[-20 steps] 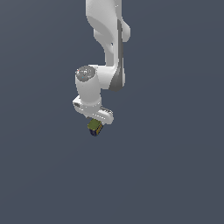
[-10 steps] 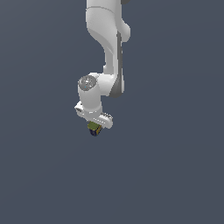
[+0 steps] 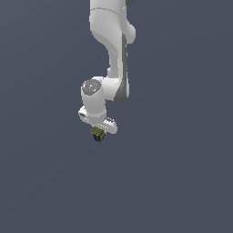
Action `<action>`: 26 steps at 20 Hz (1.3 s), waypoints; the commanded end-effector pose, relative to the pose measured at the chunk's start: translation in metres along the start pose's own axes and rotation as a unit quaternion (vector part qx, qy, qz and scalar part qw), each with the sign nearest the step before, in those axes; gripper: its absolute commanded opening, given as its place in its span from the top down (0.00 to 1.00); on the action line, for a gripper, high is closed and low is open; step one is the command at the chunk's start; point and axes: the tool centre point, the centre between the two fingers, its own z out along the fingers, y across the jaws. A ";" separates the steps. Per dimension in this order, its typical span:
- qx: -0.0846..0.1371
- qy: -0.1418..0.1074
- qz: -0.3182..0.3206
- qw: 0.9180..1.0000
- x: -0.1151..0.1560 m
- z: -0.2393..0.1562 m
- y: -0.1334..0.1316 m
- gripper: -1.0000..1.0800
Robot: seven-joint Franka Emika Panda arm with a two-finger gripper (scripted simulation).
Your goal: Pick up the object and move it to a goal position.
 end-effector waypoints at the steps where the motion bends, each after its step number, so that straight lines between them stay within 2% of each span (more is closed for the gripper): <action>1: 0.000 0.000 0.000 1.000 0.000 0.001 0.000 1.00; 7: 0.000 0.000 0.000 1.000 0.003 -0.001 0.001 1.00; 12: 0.000 0.000 0.000 1.000 0.016 -0.004 0.005 1.00; 18: 0.000 0.000 0.000 1.000 0.043 -0.012 0.013 1.00; 26: 0.000 0.000 0.000 1.000 0.092 -0.025 0.028 1.00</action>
